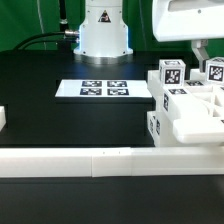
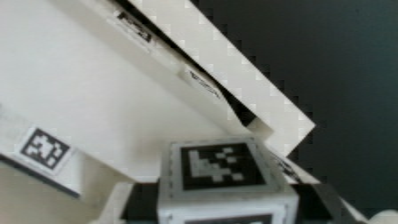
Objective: Assemble chair
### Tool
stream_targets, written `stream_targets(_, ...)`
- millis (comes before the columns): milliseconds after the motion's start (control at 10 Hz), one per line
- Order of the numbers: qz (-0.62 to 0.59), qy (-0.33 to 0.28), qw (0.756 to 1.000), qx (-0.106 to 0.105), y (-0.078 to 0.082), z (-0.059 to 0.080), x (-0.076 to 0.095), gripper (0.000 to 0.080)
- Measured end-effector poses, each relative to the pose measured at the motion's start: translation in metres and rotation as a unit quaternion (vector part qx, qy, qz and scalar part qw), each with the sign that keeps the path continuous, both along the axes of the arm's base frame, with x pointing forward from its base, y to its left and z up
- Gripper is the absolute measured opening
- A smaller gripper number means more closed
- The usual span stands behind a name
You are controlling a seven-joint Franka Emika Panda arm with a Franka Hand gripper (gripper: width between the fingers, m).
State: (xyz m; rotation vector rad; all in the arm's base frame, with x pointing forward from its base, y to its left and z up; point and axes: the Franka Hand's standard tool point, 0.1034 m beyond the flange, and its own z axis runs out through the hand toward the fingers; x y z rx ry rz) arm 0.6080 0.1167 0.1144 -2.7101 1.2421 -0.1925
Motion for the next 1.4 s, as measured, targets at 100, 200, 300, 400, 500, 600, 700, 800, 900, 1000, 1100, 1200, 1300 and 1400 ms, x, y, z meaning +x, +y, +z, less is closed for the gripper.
stream_targets(100,-0.047,-0.002,0.999,0.012,-0.002,0.001,0.001,0.0284)
stream_targets(200,-0.095,0.002,0.995,0.026,-0.002,0.001,0.001,0.0284)
stream_targets(300,-0.141,0.007,0.989,0.039,-0.002,0.001,0.0,0.0284)
stream_targets(400,-0.198,0.014,0.979,0.052,0.0,0.001,-0.001,0.0284)
stream_targets(500,-0.218,0.016,0.974,0.055,0.001,0.001,-0.001,0.0284)
stream_targets(600,-0.226,0.017,0.972,0.059,0.001,0.002,0.0,0.0284)
stream_targets(700,-0.263,0.021,0.962,0.07,0.002,0.002,0.0,0.0284)
stream_targets(800,-0.287,0.024,0.955,0.076,0.003,0.002,-0.001,0.0284)
stream_targets(900,-0.296,0.026,0.952,0.078,0.003,0.002,-0.001,0.0284)
stream_targets(1000,-0.335,0.032,0.937,0.091,0.005,0.002,-0.001,0.0284)
stream_targets(1100,-0.385,0.035,0.916,0.106,0.008,0.001,-0.002,0.0284)
stream_targets(1200,-0.428,0.044,0.895,0.117,0.011,-0.003,-0.005,0.0284)
stream_targets(1300,-0.456,0.049,0.88,0.124,0.013,-0.003,-0.006,0.0284)
stream_targets(1400,-0.476,0.052,0.868,0.128,0.012,-0.004,-0.006,0.0284)
